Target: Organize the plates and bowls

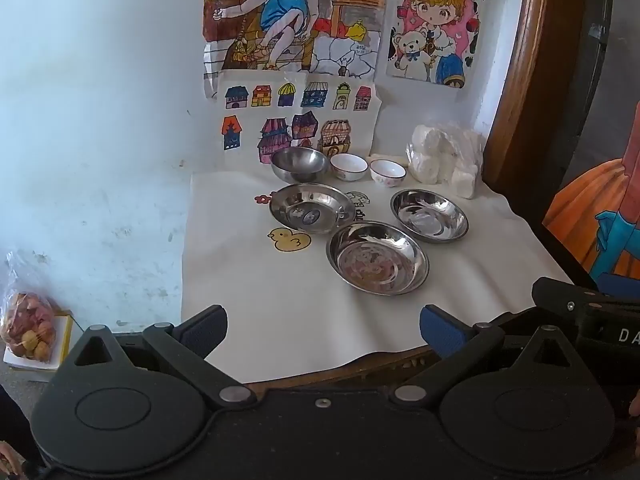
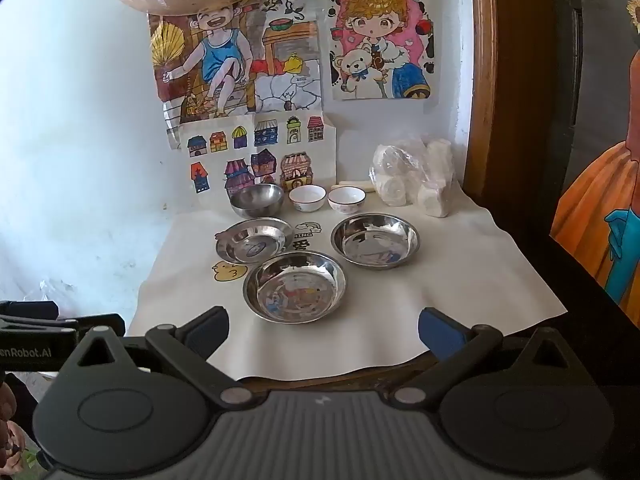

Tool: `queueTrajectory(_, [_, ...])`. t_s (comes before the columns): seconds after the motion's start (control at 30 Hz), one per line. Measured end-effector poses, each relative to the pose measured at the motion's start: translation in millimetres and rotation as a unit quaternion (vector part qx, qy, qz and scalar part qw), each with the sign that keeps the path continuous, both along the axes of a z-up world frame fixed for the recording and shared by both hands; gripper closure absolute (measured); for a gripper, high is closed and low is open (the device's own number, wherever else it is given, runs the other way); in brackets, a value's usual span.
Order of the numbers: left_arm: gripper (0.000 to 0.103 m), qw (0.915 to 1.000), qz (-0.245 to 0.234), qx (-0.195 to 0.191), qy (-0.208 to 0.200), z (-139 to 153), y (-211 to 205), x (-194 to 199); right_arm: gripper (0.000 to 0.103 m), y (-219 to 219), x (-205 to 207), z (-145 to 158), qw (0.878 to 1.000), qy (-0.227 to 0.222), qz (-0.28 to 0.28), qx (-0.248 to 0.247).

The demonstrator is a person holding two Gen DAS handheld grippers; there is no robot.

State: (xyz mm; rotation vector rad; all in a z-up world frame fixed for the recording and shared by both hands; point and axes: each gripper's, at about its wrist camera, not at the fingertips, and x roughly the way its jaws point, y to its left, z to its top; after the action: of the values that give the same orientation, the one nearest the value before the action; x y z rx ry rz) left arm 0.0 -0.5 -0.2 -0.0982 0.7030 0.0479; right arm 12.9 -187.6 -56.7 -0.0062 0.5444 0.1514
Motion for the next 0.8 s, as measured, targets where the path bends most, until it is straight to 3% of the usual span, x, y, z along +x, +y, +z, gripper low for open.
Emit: queueTrajectory(0.8, [0.001, 1.0, -0.001, -0.007, 0.0, 0.5, 0.7, -0.2, 0.0, -2.4, -1.9, 2.1, 1.0, -0.001, -0.002, -0.002])
